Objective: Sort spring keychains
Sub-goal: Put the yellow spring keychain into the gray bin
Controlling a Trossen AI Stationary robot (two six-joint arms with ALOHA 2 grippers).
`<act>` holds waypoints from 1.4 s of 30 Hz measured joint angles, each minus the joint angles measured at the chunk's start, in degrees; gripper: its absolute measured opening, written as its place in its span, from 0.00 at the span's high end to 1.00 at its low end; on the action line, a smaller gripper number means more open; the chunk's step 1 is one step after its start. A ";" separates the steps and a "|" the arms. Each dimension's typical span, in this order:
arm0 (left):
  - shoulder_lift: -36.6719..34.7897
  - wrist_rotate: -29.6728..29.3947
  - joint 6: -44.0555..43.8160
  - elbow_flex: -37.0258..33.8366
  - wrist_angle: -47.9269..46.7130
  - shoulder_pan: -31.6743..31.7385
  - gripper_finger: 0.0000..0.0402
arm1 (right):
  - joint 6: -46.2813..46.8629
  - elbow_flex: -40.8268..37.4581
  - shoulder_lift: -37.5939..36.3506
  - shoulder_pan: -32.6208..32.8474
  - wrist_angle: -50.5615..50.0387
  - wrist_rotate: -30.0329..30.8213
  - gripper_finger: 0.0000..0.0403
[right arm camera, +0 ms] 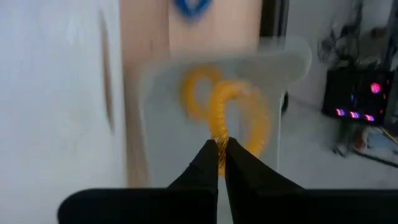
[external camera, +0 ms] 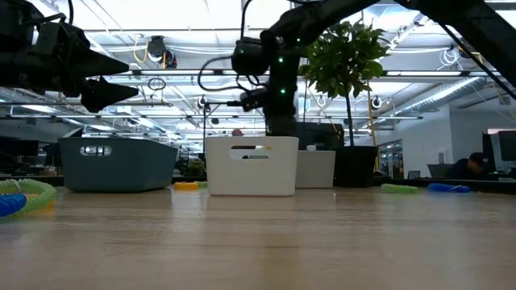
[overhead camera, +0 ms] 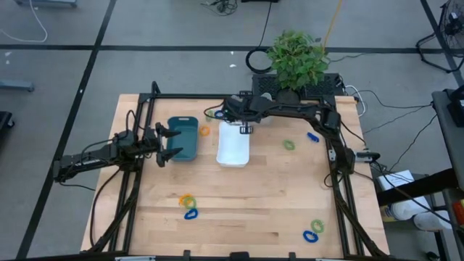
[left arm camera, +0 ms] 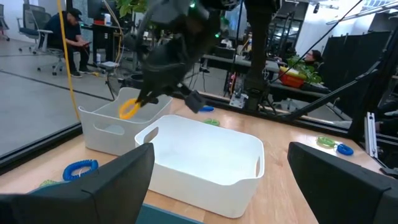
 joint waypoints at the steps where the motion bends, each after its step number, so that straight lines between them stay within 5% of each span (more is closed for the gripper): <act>1: -0.02 0.00 0.02 0.01 0.00 0.00 0.06 | -0.40 0.10 0.47 -0.24 1.33 -0.11 1.00; 15: 0.00 0.00 0.00 -0.01 0.02 0.02 0.06 | 0.33 0.13 0.80 -1.15 0.24 -3.23 0.99; 30: -0.01 0.00 0.00 0.01 0.02 0.00 0.06 | 0.21 0.13 0.78 -1.00 4.08 -0.03 0.62; 42: -0.01 0.00 0.01 0.00 0.02 0.02 0.06 | 2.46 0.13 -3.87 0.57 7.67 -1.89 0.55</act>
